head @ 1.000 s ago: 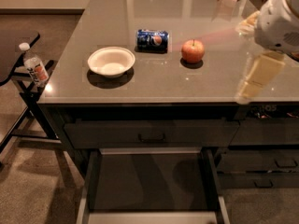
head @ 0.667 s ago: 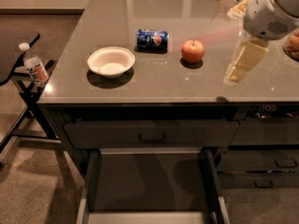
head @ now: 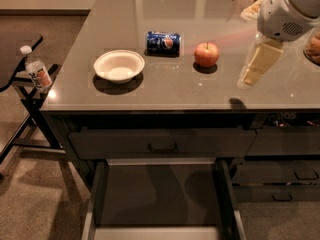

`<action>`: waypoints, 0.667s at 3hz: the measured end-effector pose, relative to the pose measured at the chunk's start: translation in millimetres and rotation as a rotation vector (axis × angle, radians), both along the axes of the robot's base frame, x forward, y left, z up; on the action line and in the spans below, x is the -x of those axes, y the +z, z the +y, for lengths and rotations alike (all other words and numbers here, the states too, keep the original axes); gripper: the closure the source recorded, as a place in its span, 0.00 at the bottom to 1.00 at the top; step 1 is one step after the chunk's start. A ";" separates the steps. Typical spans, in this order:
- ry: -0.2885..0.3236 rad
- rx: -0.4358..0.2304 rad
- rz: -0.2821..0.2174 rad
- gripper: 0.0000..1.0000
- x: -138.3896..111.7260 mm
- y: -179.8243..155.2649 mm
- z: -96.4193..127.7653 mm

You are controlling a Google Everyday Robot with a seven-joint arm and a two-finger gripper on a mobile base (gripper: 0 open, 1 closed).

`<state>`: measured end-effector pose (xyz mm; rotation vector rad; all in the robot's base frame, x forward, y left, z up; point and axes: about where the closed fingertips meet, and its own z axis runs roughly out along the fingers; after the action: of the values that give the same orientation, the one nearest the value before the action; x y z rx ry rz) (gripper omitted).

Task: Place apple into middle drawer

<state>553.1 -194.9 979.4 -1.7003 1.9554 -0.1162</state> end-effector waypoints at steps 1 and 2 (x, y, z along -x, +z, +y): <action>-0.024 -0.032 0.029 0.00 -30.8 -17.4 -13.1; -0.028 -0.108 0.075 0.00 -61.5 -44.2 -22.8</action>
Offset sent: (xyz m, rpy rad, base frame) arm 0.1000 -0.0358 -0.0758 0.2175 0.1365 -0.0330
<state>614.6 -217.7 935.2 -1.6300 2.0025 0.0436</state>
